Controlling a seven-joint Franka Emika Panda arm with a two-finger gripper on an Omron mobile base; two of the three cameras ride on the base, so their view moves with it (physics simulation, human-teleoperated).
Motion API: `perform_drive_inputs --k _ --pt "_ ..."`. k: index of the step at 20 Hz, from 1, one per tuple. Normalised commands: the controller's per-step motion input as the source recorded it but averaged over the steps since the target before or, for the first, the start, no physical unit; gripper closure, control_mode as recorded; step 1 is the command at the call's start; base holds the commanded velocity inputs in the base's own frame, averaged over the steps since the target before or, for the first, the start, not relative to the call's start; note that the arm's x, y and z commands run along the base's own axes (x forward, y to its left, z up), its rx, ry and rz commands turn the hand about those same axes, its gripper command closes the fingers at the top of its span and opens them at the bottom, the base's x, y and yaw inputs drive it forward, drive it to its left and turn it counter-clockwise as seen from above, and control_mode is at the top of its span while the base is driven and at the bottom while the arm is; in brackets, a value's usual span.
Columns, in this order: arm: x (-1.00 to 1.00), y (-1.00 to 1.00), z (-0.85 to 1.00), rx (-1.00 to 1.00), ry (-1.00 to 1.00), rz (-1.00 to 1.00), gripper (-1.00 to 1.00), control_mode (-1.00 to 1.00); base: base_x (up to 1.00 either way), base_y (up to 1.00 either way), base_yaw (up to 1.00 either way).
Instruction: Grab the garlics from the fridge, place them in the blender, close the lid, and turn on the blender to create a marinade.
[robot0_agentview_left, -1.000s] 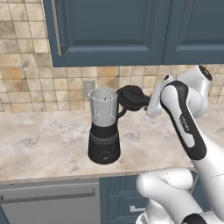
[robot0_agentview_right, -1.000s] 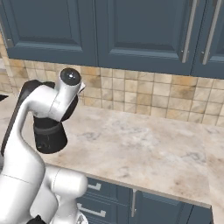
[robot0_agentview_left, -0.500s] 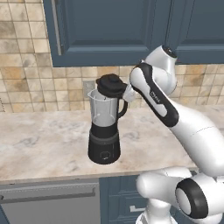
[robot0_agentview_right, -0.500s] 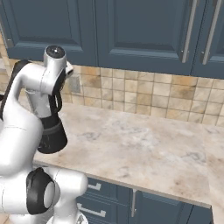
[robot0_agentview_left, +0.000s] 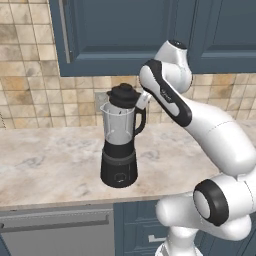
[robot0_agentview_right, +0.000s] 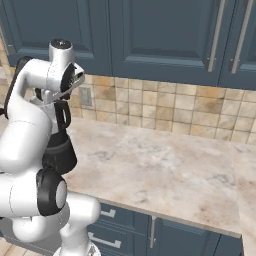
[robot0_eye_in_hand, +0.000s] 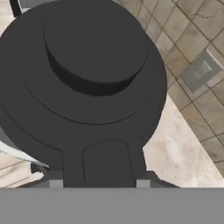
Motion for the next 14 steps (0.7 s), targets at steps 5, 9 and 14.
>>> perform_drive_inputs --k 5,9,14 --pt "0.06 0.55 -0.18 -0.14 0.00 0.06 1.00 -1.00 0.00 0.00 0.00" --pt "0.19 0.48 0.00 -0.05 -0.01 0.16 1.00 -1.00 0.00 0.00 0.00" --pt "-0.05 0.33 0.00 -0.01 -0.02 0.29 1.00 -1.00 0.00 0.00 0.00"
